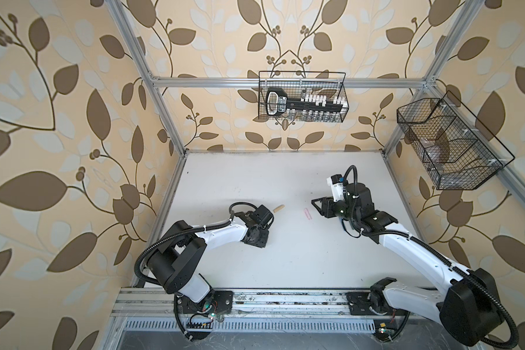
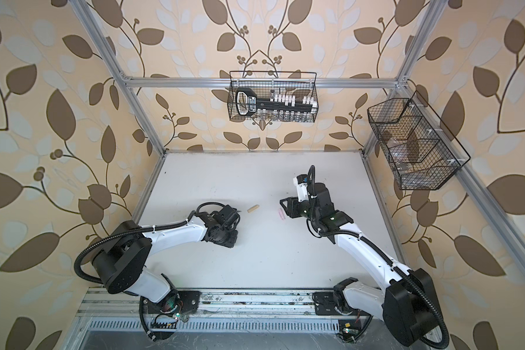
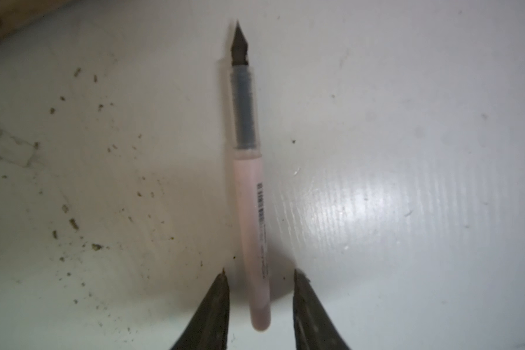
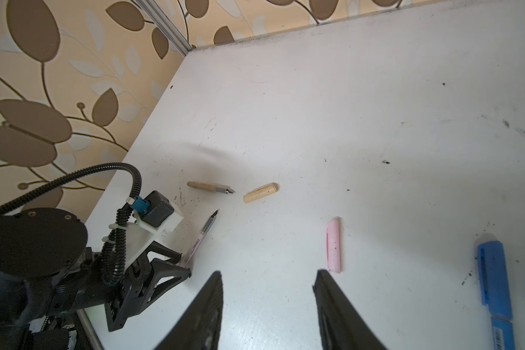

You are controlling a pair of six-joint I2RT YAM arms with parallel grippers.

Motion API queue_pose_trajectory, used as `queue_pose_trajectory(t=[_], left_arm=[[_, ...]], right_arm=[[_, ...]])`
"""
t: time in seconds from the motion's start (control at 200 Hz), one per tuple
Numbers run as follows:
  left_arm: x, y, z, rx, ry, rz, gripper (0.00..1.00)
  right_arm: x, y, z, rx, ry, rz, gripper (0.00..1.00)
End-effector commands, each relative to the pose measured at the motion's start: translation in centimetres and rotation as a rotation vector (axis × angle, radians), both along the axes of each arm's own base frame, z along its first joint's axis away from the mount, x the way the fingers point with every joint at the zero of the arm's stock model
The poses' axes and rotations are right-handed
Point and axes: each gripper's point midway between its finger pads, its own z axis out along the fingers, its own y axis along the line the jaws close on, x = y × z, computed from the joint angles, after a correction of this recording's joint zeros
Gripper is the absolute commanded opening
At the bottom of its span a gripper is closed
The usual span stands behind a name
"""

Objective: Insert the pens into the pen caps
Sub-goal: 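Lower the left gripper onto the pink fountain pen and close it, then lift the pink pen nib-up with the left gripper while the right approaches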

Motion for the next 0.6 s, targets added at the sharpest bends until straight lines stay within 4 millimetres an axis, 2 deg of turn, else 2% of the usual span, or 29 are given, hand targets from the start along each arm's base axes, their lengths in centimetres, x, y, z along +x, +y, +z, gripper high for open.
queue_pose_trajectory(t=[0.0, 0.13, 0.365, 0.595], left_arm=[[0.6, 0.5, 0.7, 0.001, -0.036, 0.014, 0.35], [1.0, 0.2, 0.4, -0.001, -0.032, 0.012, 0.34], [1.0, -0.5, 0.0, -0.032, -0.014, 0.001, 0.13], [1.0, -1.4, 0.0, -0.080, -0.014, -0.004, 0.02]], right_arm=[[-0.2, 0.0, 0.6, 0.022, -0.024, -0.011, 0.50], [-0.4, 0.1, 0.5, 0.023, -0.020, -0.008, 0.50], [-0.6, 0.3, -0.6, 0.004, 0.004, 0.002, 0.51], [-0.7, 0.5, -2.6, -0.011, 0.066, -0.009, 0.51]])
